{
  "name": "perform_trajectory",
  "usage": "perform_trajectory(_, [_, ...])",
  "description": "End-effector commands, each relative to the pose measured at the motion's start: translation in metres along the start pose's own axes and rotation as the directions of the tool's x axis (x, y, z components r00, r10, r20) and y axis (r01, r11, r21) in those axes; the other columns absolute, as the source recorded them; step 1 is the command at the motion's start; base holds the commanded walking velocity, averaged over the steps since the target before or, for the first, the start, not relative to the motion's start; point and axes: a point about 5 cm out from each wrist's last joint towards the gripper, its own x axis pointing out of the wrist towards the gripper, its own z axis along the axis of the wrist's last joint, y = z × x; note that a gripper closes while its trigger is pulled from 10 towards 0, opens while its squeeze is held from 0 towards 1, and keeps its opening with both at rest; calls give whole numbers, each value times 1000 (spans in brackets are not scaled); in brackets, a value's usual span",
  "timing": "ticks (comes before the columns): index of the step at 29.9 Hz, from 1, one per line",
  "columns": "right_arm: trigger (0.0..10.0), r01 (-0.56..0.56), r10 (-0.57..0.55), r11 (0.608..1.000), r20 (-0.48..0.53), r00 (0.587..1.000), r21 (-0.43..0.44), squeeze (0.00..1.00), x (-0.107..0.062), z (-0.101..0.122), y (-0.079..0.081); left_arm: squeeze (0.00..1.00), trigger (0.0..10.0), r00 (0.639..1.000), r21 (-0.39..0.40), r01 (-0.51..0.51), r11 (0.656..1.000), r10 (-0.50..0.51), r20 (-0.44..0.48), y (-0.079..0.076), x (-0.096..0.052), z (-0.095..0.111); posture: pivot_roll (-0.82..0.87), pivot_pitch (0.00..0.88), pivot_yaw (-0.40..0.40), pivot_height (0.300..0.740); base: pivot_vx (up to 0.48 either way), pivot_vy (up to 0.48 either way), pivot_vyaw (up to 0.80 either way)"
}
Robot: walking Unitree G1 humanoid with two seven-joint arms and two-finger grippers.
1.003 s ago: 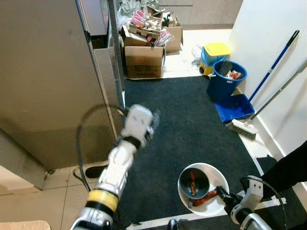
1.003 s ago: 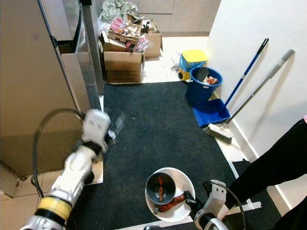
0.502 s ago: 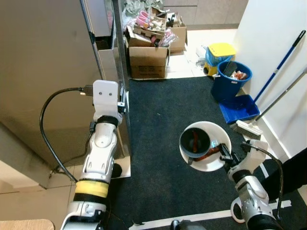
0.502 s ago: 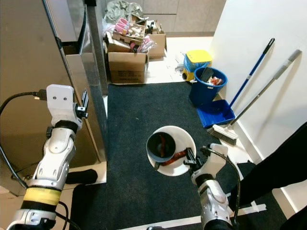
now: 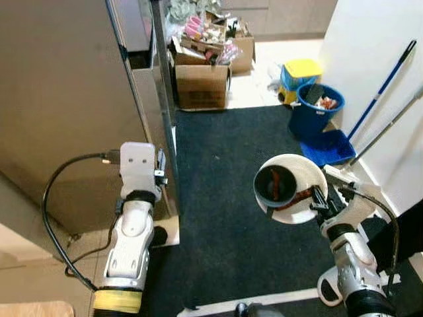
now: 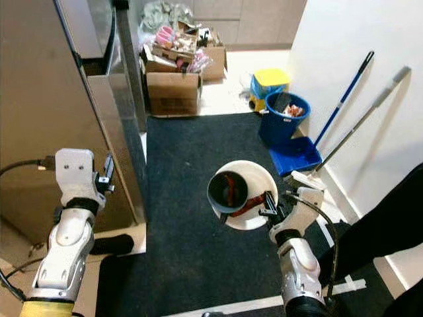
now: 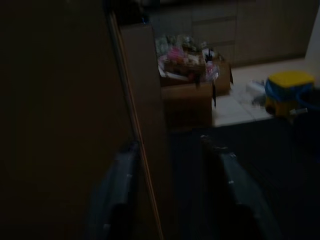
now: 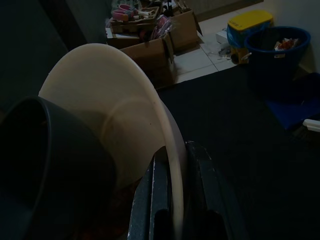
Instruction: Restocking fridge
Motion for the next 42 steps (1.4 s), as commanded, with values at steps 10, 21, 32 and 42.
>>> perform_trajectory(10, [10000,19,-19,1000,20,1000,-9,0,-2,8,-6,0,0,1000,-3,0,1000,0,-7,1,1,2,-35,42,-40,740,0,0,0])
perform_trajectory(21, [10000,4,-3,999,41,999,-45,0,0,14,-3,0,10000,991,-66,-45,997,36,-132,4,-6,-20,-36,29,-40,740,0,0,0])
perform_trajectory(32, [10000,-2,4,999,41,999,-50,0,-1,13,-2,0,10000,995,-71,11,997,-18,-95,-7,-8,-17,-38,37,-40,740,0,0,0])
perform_trajectory(42, [10000,2,0,999,32,999,-49,0,-2,12,-3,0,10000,996,-63,16,998,-21,-85,-9,-6,-15,-37,42,-42,740,297,0,0])
